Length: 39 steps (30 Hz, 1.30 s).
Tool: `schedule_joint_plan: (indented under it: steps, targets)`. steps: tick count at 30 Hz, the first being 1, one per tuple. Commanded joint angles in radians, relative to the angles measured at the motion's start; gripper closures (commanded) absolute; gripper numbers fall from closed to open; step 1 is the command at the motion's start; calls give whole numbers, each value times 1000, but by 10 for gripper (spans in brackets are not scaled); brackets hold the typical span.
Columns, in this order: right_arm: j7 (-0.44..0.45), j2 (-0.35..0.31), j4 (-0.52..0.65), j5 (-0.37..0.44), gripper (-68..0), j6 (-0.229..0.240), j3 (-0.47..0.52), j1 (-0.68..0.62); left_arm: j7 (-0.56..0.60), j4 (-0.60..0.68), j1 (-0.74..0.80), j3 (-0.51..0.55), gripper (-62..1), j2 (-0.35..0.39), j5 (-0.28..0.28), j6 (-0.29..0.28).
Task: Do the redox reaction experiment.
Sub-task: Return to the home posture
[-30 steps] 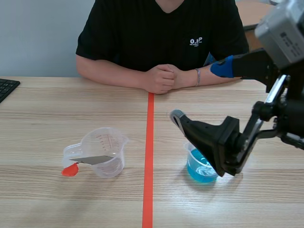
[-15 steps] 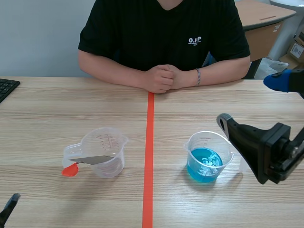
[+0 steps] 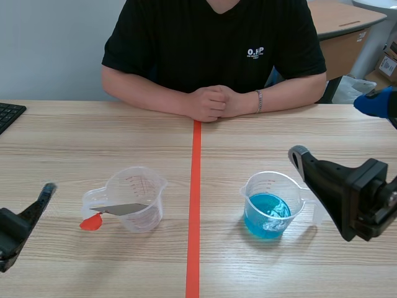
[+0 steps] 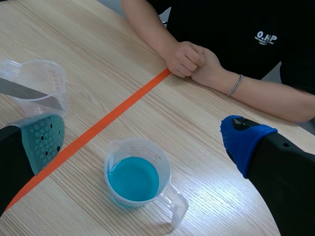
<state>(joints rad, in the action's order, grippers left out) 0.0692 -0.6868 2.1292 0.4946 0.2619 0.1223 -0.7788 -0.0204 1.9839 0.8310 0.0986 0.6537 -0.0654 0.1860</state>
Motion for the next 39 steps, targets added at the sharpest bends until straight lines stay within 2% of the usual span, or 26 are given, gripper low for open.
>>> schedule_joint_plan:
  steps: [1, 3, 7, 14, 23, 39]
  targets:
    - [9, -2, 15, 7, -679, -3, 3, 14, 40, 23, -3, -14, -623, -21, -10, -2]
    - [6, -2, 15, 7, -679, -3, 3, 14, 65, 37, -5, -21, -623, -44, -24, -10]
    - [2, -2, 15, 7, -679, 0, 3, 14, 67, 47, -46, -57, -623, -106, -22, -67]
    - [-21, -2, 15, 7, -679, 0, 3, 14, 51, 47, -142, -147, -623, -156, 3, -69]
    - [-23, -2, 15, 7, -679, 0, 3, 14, 47, 91, -178, -202, -623, -157, 3, -69]
    - [-22, -2, 15, 7, -679, 0, 3, 14, 45, 111, -177, -208, -623, -157, 2, -69]
